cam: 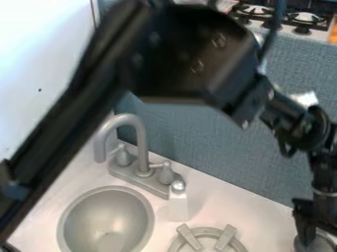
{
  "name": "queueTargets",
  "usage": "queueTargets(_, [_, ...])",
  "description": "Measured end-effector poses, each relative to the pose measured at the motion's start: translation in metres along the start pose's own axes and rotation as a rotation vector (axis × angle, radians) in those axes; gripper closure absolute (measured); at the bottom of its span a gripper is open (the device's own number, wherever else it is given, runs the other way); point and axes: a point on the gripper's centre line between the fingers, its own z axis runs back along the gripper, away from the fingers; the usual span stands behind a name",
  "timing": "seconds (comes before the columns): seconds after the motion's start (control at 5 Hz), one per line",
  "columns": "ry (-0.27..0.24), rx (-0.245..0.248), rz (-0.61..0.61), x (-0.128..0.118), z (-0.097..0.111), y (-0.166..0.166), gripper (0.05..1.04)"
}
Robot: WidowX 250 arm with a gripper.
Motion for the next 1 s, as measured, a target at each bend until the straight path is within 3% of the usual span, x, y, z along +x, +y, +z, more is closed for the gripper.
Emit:
queueTargets(0.2, [0.003,0.162,0.08,-0.008,0.044,0.01,0.083])
queueTargets(0.4, [0.03,0.289,0.136,-0.036,0.074,0.0,0.083])
queueTargets(0.6, [0.08,0.322,0.143,-0.071,0.095,-0.008,0.083])
queueTargets(0.8, [0.131,0.293,0.134,-0.112,0.1,-0.007,0.083])
queueTargets(1.0, [0.122,0.282,0.158,-0.144,0.11,-0.003,0.083])
